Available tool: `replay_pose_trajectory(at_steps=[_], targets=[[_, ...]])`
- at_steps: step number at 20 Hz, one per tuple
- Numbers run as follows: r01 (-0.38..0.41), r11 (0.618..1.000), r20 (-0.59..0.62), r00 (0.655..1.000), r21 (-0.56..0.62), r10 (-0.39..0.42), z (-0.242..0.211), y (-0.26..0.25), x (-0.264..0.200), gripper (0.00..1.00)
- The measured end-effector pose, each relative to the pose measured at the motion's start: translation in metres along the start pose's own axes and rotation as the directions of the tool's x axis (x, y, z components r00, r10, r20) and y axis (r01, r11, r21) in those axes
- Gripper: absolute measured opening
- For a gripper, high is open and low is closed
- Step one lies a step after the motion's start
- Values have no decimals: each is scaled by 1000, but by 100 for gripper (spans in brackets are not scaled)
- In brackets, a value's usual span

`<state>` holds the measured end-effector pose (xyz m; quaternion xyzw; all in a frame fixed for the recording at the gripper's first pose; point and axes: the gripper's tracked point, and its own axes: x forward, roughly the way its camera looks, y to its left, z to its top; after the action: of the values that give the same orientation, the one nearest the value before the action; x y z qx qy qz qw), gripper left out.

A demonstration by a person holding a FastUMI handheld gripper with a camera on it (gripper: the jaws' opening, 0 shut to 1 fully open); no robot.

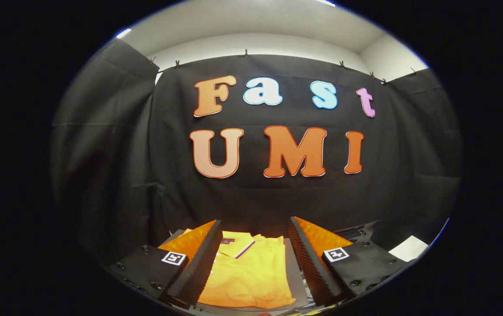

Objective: Put the clothes into the washing machine and then close the washing machine lid.

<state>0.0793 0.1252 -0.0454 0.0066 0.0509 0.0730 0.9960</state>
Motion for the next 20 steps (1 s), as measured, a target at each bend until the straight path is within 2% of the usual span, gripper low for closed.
replay_pose_trajectory(at_steps=[5,11,13,20], targets=[[-35,999,-59,998,19,36,-26,31,39,98],[-45,996,-196,979,75,59,-83,59,88,98],[-40,997,-250,967,66,55,-102,62,100,98],[-15,999,-455,890,34,29,-167,66,124,99]])
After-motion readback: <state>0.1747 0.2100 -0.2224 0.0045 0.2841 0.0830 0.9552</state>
